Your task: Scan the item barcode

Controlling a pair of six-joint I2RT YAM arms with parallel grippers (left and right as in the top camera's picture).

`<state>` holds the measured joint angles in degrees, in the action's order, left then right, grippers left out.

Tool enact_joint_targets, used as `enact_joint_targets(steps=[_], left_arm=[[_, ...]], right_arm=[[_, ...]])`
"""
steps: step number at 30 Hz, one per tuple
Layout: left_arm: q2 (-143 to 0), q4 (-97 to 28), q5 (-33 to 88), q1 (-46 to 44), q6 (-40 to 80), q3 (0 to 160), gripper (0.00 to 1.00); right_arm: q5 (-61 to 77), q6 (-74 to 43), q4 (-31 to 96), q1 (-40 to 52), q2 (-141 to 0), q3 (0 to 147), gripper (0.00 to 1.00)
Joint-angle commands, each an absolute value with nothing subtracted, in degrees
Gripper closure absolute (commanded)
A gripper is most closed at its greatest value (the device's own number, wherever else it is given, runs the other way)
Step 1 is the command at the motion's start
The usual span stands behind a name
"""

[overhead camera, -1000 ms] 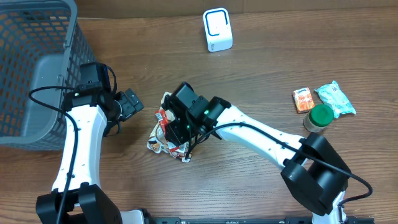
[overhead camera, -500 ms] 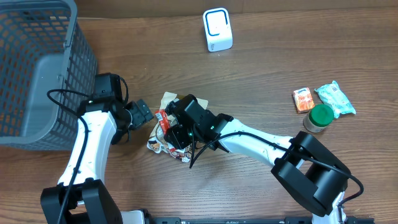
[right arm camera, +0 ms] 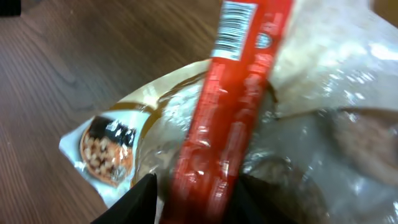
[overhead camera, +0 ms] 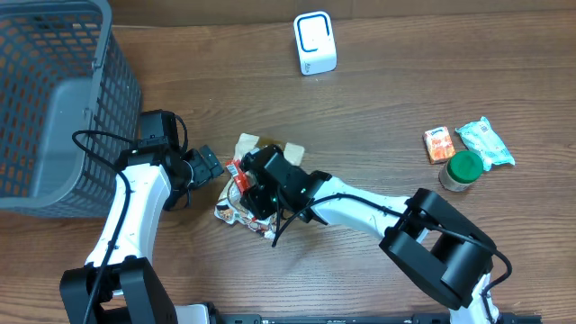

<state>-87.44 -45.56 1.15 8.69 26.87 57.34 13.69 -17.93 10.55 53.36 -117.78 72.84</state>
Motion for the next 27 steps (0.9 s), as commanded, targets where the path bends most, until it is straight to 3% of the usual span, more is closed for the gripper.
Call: enact_joint_targets(steps=[1, 4, 6, 16, 21, 27], left_arm=[[-86.9, -45.3, 1.5, 8.6, 27.3, 56.7, 0.00], [-86.9, -45.1, 1.3, 8.5, 27.3, 56.7, 0.00], [-86.9, -45.1, 1.3, 8.5, 27.2, 56.7, 0.00], [-86.9, -45.1, 1.3, 8.6, 27.2, 56.7, 0.00], [-86.9, -45.2, 5.1, 8.6, 27.1, 56.7, 0.00], [-86.9, -45.6, 14.3, 8.7, 27.0, 56.8, 0.00]], right_arm=[[13.1, -18.0, 11.7, 55.0, -119.6, 72.4, 0.64], [13.1, -18.0, 11.7, 55.2, -119.6, 72.4, 0.80], [13.1, -18.0, 11.8, 55.1, -119.6, 72.4, 0.86], [13.1, -18.0, 11.9, 54.9, -119.3, 72.6, 0.84], [13.1, -17.5, 13.8, 54.4, -114.9, 73.5, 0.96], [12.6, -17.6, 18.7, 52.8, -109.2, 73.5, 0.96]])
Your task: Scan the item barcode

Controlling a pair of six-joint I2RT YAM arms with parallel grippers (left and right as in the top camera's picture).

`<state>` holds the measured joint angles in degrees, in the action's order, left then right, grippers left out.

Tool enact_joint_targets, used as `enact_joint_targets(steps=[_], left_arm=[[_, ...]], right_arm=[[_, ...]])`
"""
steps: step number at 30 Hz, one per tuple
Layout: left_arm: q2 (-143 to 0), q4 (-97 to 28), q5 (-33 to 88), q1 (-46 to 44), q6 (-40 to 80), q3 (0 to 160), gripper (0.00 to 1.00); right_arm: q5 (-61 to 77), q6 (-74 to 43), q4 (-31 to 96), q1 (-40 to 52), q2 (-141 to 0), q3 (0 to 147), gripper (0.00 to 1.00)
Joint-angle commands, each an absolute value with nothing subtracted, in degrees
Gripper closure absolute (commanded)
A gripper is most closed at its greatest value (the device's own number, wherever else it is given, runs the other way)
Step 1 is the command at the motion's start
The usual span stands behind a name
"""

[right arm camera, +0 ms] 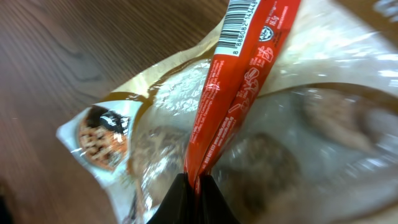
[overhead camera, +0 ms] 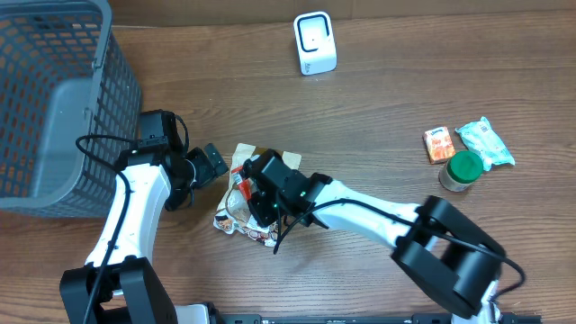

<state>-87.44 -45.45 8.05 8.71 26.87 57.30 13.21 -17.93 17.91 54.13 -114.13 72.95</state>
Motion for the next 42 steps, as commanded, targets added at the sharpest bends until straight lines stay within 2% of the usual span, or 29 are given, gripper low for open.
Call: enact_joint_targets(steps=[1, 5, 8, 10, 11, 19, 26, 35, 38, 40, 42], left_arm=[[-86.9, -45.8, 16.1, 8.7, 27.0, 56.8, 0.00], [-86.9, -46.3, 24.6, 8.6, 27.0, 56.8, 0.00], [-86.9, -46.0, 32.6, 8.6, 27.0, 56.8, 0.01], [-86.9, -45.7, 35.8, 8.6, 27.0, 56.8, 0.25], [-86.9, -45.6, 36.9, 8.6, 27.0, 56.8, 0.32], [-86.9, -45.4, 39.0, 8.6, 27.0, 56.8, 0.34], [-86.9, -45.3, 39.0, 8.6, 27.0, 56.8, 0.35], [-86.9, -44.6, 38.4, 8.6, 27.0, 56.8, 0.74], [-86.9, -44.6, 38.3, 8.6, 27.0, 56.8, 0.93], [-86.9, -44.2, 38.4, 8.6, 27.0, 56.8, 0.96], [-86.9, -43.5, 38.4, 8.6, 27.0, 56.8, 0.96]], right_arm=[[12.6, -17.6, 20.2, 52.1, -108.4, 73.5, 0.96], [14.7, -17.8, 24.7, 49.2, -106.8, 73.5, 0.96], [23.2, -17.8, 25.2, 46.9, -106.8, 73.5, 0.96], [29.0, -17.8, 24.9, 45.5, -106.8, 73.5, 0.96], [32.3, -17.8, 24.6, 44.6, -106.8, 73.5, 0.96], [44.6, -15.9, 23.5, 42.0, -106.8, 73.5, 0.96], [45.7, -15.9, 21.8, 42.1, -106.8, 73.5, 0.96], [50.5, -15.9, 19.4, 42.1, -106.8, 73.5, 0.96], [50.5, -15.9, 19.4, 42.1, -106.8, 73.5, 0.95], [50.5, -15.9, 19.4, 42.1, -106.8, 73.5, 0.90], [50.5, -15.9, 19.4, 42.0, -106.8, 73.5, 0.80]])
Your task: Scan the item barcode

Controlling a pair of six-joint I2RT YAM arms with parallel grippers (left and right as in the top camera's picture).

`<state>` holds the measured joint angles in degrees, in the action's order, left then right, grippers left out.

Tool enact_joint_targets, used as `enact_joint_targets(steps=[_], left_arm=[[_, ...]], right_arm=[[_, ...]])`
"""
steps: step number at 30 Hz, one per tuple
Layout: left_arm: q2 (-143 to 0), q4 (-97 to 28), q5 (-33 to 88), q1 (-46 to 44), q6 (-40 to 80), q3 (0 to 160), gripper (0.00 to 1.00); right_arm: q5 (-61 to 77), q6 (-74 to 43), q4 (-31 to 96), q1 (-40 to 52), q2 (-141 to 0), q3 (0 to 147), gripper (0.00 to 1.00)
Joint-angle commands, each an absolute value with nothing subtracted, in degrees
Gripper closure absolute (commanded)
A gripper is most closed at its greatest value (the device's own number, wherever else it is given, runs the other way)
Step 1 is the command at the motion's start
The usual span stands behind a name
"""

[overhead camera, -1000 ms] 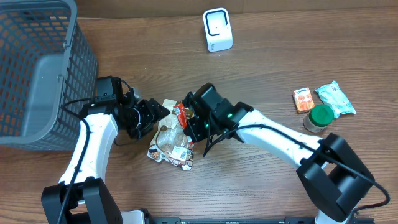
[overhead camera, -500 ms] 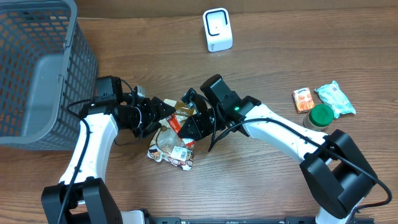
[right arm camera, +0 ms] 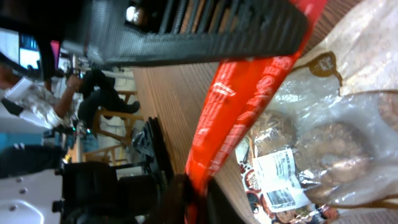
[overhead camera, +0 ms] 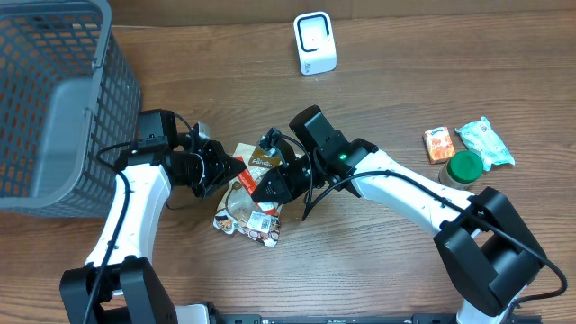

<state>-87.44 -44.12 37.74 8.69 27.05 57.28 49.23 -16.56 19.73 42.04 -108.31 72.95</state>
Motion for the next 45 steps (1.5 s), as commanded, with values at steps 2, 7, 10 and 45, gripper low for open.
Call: enact_joint_targets(steps=[2, 7, 10, 45], left_arm=[[-86.9, -42.9, 38.8, 8.6, 27.0, 56.8, 0.96], [-86.9, -40.5, 44.7, 8.7, 25.5, 56.8, 0.96], [-86.9, -37.1, 51.4, 8.7, 23.7, 56.8, 0.96], [-86.9, -34.0, 69.4, 8.7, 23.4, 56.8, 0.96]], right_arm=[[50.5, -15.9, 19.7, 41.7, -106.8, 73.5, 0.71], [51.7, -15.8, 22.6, 39.8, -106.8, 73.5, 0.44], [57.2, -14.4, 23.6, 37.8, -106.8, 73.5, 0.41], [62.1, 5.2, 34.7, 25.2, -106.8, 72.8, 0.49]])
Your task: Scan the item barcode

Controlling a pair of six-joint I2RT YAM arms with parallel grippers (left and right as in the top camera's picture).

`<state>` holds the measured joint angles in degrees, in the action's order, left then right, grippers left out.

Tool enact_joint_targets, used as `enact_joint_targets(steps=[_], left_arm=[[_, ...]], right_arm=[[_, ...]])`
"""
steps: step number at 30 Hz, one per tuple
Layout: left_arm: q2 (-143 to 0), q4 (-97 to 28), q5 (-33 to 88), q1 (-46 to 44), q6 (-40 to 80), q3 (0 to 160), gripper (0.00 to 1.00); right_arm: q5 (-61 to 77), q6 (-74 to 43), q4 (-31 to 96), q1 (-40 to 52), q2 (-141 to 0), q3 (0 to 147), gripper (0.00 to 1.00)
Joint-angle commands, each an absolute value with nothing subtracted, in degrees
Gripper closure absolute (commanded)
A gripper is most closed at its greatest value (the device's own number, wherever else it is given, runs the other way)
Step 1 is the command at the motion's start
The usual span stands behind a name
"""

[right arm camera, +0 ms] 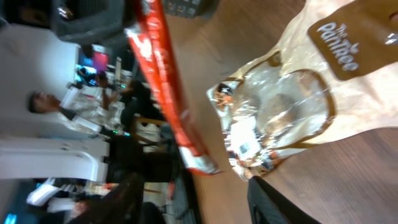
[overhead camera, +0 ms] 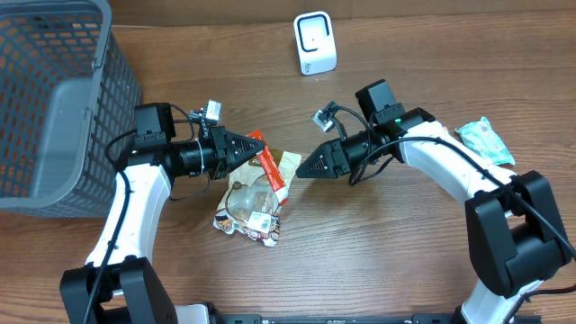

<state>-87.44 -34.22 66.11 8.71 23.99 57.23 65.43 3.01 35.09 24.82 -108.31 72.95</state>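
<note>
A long red snack packet (overhead camera: 269,169) with a barcode hangs slanted over a clear-and-tan pastry bag (overhead camera: 251,204). My left gripper (overhead camera: 251,143) is shut on the packet's upper end. My right gripper (overhead camera: 301,171) stands open just right of the packet, touching nothing. In the right wrist view the red packet (right arm camera: 166,87) slants at the upper left, the pastry bag (right arm camera: 292,106) lies to its right, and the dark fingers (right arm camera: 273,202) are spread with only table between them. The white scanner (overhead camera: 315,42) stands at the back centre.
A grey mesh basket (overhead camera: 49,90) fills the back left corner. A mint-green packet (overhead camera: 486,142) lies at the right, partly behind my right arm. Bare wood lies between the scanner and the grippers.
My right gripper, then shut on the red packet, has let go and now stands open farther right. The left gripper holds the packet alone, a little higher and to the right.
My right gripper first stood open around the red packet lying on the pastry bag. It then shut on the packet. Later it held the packet up beside the left gripper. Now the left gripper has it and the right is free.
</note>
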Motion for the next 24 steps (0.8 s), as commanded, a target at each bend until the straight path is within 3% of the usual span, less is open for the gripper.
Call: enact_joint_targets(steps=[1, 17, 24], left_arm=[[-86.9, -34.0, 69.9, 8.7, 23.4, 56.8, 0.96], [-86.9, -34.0, 75.0, 8.7, 23.4, 56.8, 0.96], [-86.9, -34.0, 75.0, 8.7, 23.4, 56.8, 0.96]], right_arm=[[62.2, 5.2, 34.6, 25.4, -106.8, 72.5, 0.50], [69.4, 9.6, 29.9, 29.8, -106.8, 71.9, 0.50], [69.3, 12.2, 30.3, 32.6, -106.8, 71.9, 0.59]])
